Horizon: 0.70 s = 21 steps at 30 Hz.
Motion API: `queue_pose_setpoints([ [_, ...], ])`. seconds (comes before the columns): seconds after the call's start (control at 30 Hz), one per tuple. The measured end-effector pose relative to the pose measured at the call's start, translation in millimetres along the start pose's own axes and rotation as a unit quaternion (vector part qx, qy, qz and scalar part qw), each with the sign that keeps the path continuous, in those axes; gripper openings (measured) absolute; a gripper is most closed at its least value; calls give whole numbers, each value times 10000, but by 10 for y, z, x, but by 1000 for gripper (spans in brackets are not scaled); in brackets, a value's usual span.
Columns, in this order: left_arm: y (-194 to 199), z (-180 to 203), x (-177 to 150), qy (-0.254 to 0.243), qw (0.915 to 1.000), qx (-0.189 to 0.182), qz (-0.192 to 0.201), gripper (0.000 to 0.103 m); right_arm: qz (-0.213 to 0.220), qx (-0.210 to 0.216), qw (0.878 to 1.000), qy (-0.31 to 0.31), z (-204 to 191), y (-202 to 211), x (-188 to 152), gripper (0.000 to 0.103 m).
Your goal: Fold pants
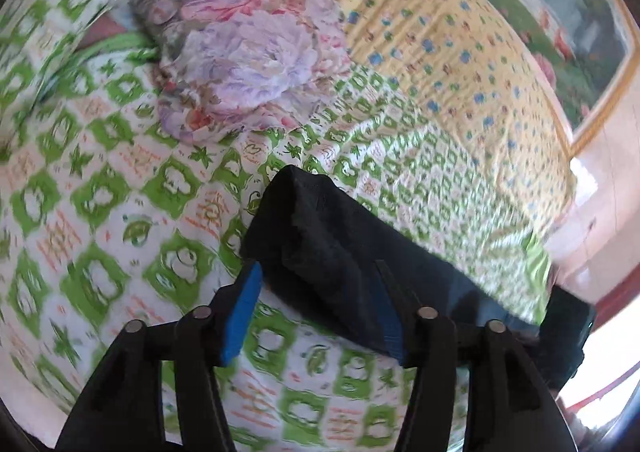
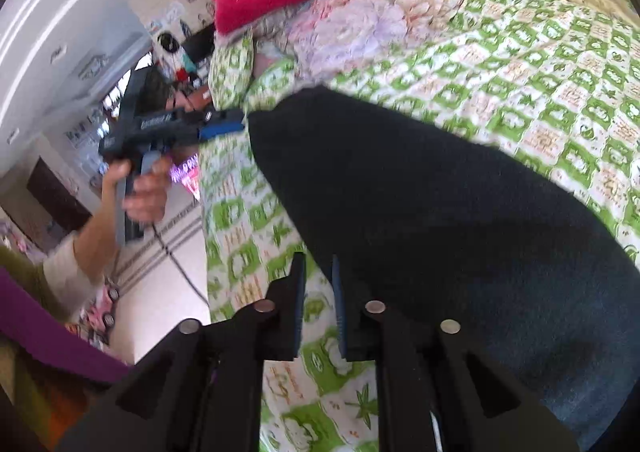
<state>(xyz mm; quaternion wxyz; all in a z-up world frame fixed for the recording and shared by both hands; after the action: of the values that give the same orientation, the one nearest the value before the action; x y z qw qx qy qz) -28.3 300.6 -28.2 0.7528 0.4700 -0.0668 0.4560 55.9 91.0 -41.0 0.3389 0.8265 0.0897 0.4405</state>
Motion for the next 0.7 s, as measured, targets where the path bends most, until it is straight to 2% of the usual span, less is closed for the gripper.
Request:
queue_pose_setpoints([
  [0.03,-2,-1,-24,157,9999,17,14,59,77,13,10000,-61,14,24,44,28],
  [0.1,-40,0,-83,285,9995,132,-30,59,300,57,9993,-197,53,105,151,36],
  [0.3,-220,-43,-207,395,9981,404,-257,59,736,-102,9955,-585,322,347,456,37],
  [0.43,-300,-84,-237,427,9973,488,-354,59,876,-370,9913,-915,619,486,649,37],
  [0.57,-369,-129,-257,415,9961,658,-409,59,709,-595,9880,-1232,980,474,753,37],
  [0.7,-462,-168,-233,303,9949,838,-471,59,251,-812,9875,-1328,1275,238,798,37],
])
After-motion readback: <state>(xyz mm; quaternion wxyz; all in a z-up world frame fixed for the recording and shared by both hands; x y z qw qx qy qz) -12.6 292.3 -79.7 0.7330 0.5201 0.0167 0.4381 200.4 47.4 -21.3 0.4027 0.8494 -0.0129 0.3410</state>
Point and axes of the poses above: each gripper's, at about its wrist camera, not at the fingertips, and y roughly against the way its jaws point, z to its right, x to its top, the point moved 9 cm from there along -y, roughly the way its jaws point, and after that the axes turned 4 degrees about -z, right-handed, at the moved point
